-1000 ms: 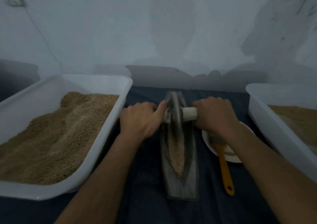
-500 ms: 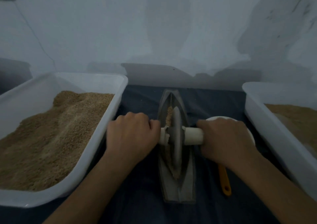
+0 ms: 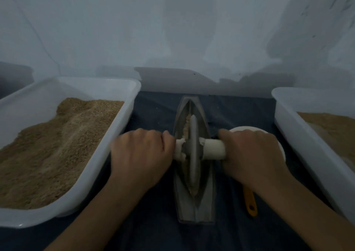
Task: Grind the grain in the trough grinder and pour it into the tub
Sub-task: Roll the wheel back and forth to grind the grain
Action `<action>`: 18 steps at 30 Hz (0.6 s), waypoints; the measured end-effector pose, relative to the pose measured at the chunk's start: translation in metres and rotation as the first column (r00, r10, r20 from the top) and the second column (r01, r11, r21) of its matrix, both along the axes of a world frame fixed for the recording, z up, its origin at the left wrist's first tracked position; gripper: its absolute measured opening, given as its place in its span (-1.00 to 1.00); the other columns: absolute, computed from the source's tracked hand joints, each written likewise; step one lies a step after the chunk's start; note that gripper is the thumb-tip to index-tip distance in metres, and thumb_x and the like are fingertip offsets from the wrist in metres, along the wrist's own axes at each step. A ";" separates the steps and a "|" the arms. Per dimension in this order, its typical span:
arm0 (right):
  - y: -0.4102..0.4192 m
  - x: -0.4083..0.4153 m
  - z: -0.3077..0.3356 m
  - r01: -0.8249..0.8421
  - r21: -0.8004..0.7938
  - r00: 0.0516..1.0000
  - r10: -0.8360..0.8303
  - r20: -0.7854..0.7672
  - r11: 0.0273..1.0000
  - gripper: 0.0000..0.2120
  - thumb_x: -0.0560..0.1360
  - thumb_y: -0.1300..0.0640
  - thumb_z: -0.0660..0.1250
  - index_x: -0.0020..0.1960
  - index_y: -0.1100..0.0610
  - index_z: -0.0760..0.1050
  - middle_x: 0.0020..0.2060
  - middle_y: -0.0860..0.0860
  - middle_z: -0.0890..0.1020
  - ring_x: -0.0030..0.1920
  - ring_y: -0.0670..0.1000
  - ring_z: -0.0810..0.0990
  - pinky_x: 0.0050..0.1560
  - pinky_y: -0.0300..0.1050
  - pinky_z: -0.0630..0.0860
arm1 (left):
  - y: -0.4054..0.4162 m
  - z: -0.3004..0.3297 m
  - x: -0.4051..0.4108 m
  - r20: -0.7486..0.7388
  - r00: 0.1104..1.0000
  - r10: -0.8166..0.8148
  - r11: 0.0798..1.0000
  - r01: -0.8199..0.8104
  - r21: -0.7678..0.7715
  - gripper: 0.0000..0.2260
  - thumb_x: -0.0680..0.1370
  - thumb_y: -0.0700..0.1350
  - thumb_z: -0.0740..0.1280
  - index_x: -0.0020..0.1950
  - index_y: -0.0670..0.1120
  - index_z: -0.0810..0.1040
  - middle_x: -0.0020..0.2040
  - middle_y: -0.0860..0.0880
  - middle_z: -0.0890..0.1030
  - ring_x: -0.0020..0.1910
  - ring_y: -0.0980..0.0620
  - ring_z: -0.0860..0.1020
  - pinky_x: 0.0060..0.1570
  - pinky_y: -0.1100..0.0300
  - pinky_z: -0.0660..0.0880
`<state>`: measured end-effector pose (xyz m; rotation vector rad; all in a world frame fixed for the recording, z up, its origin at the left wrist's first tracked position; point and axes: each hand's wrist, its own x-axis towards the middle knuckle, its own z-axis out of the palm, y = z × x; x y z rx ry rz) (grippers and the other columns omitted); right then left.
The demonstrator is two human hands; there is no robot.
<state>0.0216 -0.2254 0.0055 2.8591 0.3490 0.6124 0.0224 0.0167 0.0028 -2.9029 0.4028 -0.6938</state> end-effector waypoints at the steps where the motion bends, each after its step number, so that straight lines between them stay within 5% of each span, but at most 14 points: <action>1: -0.002 -0.005 -0.001 -0.013 -0.028 1.000 0.013 0.007 1.000 -0.71 0.24 -0.13 0.52 -0.17 -0.10 0.46 -0.44 -0.11 0.47 -0.47 -0.03 0.40 -0.42 -0.17 0.20 | 0.003 0.000 -0.003 0.008 1.000 -0.029 0.998 0.029 0.048 -0.60 0.55 -0.09 -0.25 -0.24 -0.02 0.34 -0.41 0.07 0.23 -0.48 0.04 0.15 -0.41 0.23 0.02; 5: 0.007 0.027 0.007 0.036 -0.001 0.999 -0.036 -0.040 0.999 -0.73 0.28 -0.12 0.50 -0.19 -0.10 0.44 -0.44 -0.12 0.28 -0.42 -0.01 0.30 -0.39 -0.18 0.12 | -0.007 -0.001 0.027 -0.019 0.999 0.045 0.998 -0.044 0.039 -0.81 0.56 -0.19 0.04 -0.14 -0.05 0.42 -0.30 -0.03 0.39 -0.35 -0.01 0.29 -0.38 0.20 0.13; 7: 0.010 0.063 0.014 0.093 0.062 0.984 -0.083 -0.156 0.994 -0.77 0.35 -0.14 0.45 -0.07 -0.09 0.53 -0.35 -0.08 0.34 -0.30 0.04 0.39 -0.27 -0.10 0.30 | -0.017 0.003 0.064 -0.014 0.990 0.141 0.989 -0.142 -0.043 -0.74 0.62 -0.09 -0.02 -0.08 -0.03 0.44 -0.22 -0.04 0.41 -0.26 -0.05 0.38 -0.30 0.15 0.25; 11: 0.014 0.101 0.028 0.126 0.090 0.972 -0.105 -0.209 0.988 -0.65 0.29 -0.18 0.48 -0.02 -0.03 0.57 -0.28 -0.03 0.47 -0.26 0.07 0.45 -0.19 -0.05 0.35 | -0.025 0.016 0.115 -0.080 0.976 0.204 0.971 -0.212 -0.107 -0.69 0.59 -0.08 -0.08 -0.07 -0.06 0.46 -0.17 -0.06 0.39 -0.20 -0.08 0.39 -0.28 0.13 0.25; 15: 0.013 0.060 0.013 0.087 0.065 0.994 -0.081 -0.078 0.994 -0.75 0.38 -0.11 0.47 -0.06 -0.05 0.47 -0.34 -0.08 0.33 -0.30 0.04 0.37 -0.27 -0.08 0.34 | -0.014 0.012 0.055 -0.051 0.996 0.067 0.998 -0.067 -0.011 -0.91 0.58 -0.20 0.20 -0.11 -0.07 0.35 -0.27 -0.06 0.43 -0.30 -0.04 0.44 -0.35 0.17 0.22; 18: 0.003 0.006 0.001 -0.033 0.053 0.999 0.032 0.025 0.998 -0.61 0.21 -0.11 0.60 -0.16 -0.09 0.43 -0.44 -0.15 0.35 -0.45 -0.04 0.37 -0.40 -0.17 0.21 | 0.005 0.003 -0.002 0.092 0.984 -0.149 0.987 0.143 0.074 -0.88 0.54 -0.25 0.23 -0.17 -0.09 0.38 -0.38 -0.06 0.42 -0.45 -0.02 0.29 -0.39 0.18 0.11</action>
